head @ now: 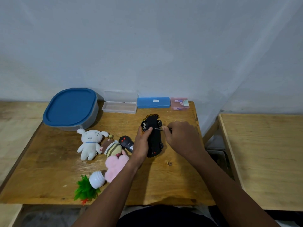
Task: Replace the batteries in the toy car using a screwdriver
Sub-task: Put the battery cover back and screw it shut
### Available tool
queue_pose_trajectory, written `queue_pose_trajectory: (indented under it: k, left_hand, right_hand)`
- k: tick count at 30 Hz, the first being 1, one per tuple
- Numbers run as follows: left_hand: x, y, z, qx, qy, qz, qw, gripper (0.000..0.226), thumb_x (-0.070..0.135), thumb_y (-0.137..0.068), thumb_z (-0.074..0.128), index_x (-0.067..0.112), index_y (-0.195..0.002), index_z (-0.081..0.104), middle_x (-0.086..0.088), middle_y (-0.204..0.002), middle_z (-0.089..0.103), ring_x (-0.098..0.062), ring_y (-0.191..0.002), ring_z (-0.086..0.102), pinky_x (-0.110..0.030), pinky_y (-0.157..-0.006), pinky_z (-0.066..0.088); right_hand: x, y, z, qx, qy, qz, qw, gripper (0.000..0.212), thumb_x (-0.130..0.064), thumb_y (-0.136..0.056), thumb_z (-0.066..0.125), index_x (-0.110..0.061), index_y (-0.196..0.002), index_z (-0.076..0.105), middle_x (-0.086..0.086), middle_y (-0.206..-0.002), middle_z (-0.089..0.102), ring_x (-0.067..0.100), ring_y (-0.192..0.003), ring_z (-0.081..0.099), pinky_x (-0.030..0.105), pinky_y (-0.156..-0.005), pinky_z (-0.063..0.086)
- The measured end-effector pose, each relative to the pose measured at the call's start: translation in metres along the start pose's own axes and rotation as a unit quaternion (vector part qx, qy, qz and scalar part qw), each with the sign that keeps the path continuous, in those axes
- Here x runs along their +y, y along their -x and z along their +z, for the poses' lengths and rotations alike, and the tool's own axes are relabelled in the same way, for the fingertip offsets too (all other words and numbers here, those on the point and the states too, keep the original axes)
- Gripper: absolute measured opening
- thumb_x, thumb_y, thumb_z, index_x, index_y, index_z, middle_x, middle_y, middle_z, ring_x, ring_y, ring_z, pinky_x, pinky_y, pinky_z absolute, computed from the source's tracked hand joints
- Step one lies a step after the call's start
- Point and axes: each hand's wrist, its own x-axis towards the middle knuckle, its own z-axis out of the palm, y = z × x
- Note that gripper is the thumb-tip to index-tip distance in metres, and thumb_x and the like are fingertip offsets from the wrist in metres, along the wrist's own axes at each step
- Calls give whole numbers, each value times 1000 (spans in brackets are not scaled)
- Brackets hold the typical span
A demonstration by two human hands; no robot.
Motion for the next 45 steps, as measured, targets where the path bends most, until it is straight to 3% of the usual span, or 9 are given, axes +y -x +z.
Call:
queue_pose_trajectory:
  k: [2, 5, 10, 18, 21, 26, 30, 37, 45]
  left_hand:
    - [1, 0, 2, 0, 2, 2, 1000, 29, 35, -103, 51, 33, -132, 50, -5, -126, 64, -22, -113, 65, -33, -82, 56]
    - [3, 0, 5, 3, 11, 0, 1000, 44, 45, -94, 55, 33, -136, 49, -3, -126, 65, -19, -111, 66, -32, -81, 56]
    - [5, -3, 4, 10, 10, 4, 1000, 36, 48, -90, 55, 39, -125, 54, -4, -124, 66, -20, -110, 67, -38, -85, 59]
    - [13, -5, 7, 9, -17, 21, 1000, 17, 31, -104, 49, 35, -120, 54, -1, -114, 67, -16, -103, 68, -27, -72, 56]
    - [13, -5, 7, 3, -21, 14, 1000, 14, 31, -105, 48, 39, -115, 53, 1, -114, 65, -13, -100, 67, -25, -70, 56]
    - [13, -5, 7, 8, -6, 4, 1000, 22, 34, -105, 48, 35, -127, 51, -3, -120, 65, -18, -104, 67, -25, -69, 57]
    - [13, -5, 5, 8, -9, -1, 1000, 28, 36, -104, 47, 34, -132, 49, -4, -122, 64, -18, -106, 67, -31, -74, 57]
    - [10, -3, 5, 3, -34, 10, 999, 17, 34, -104, 50, 40, -119, 55, -2, -117, 68, -19, -106, 68, -30, -76, 56]
    - [5, -2, 7, 3, -12, -4, 1000, 34, 44, -98, 54, 37, -131, 51, -3, -122, 66, -21, -109, 68, -32, -78, 57]
  right_hand:
    - [0, 0, -6, 0, -18, -22, 1000, 14, -37, -88, 66, -24, -93, 62, -8, -77, 56, 9, -68, 55, 23, -54, 41]
    - [-1, -3, -10, -7, -25, -42, 999, 22, -22, -81, 72, -26, -93, 54, -4, -88, 57, 14, -77, 57, 29, -64, 51]
    - [-1, -2, -7, 55, -3, -8, 998, 10, -32, -85, 71, -23, -85, 68, -4, -80, 61, 12, -71, 57, 26, -57, 46]
    - [1, -8, -4, 50, 14, 22, 998, 43, -47, -97, 52, -15, -78, 73, -2, -60, 61, 13, -54, 56, 26, -47, 41]
    - [2, -8, -5, 38, -14, 18, 999, 33, -44, -95, 56, -15, -84, 70, -8, -62, 55, 9, -57, 53, 21, -47, 35]
    - [2, -10, -7, -15, -28, -25, 999, 24, -22, -80, 73, -27, -93, 53, -4, -88, 57, 13, -78, 58, 29, -63, 55]
    - [5, -10, -9, 37, 33, -33, 998, 7, -32, -87, 68, -25, -89, 68, -6, -81, 62, 11, -71, 57, 27, -56, 49]
    - [8, -12, -1, -29, 37, 18, 999, 44, -47, -101, 42, -18, -73, 61, -6, -59, 48, 13, -54, 50, 25, -47, 29]
    - [7, -10, -9, -50, -25, -15, 998, 22, -34, -87, 67, -24, -92, 48, -5, -77, 54, 11, -69, 52, 26, -53, 42]
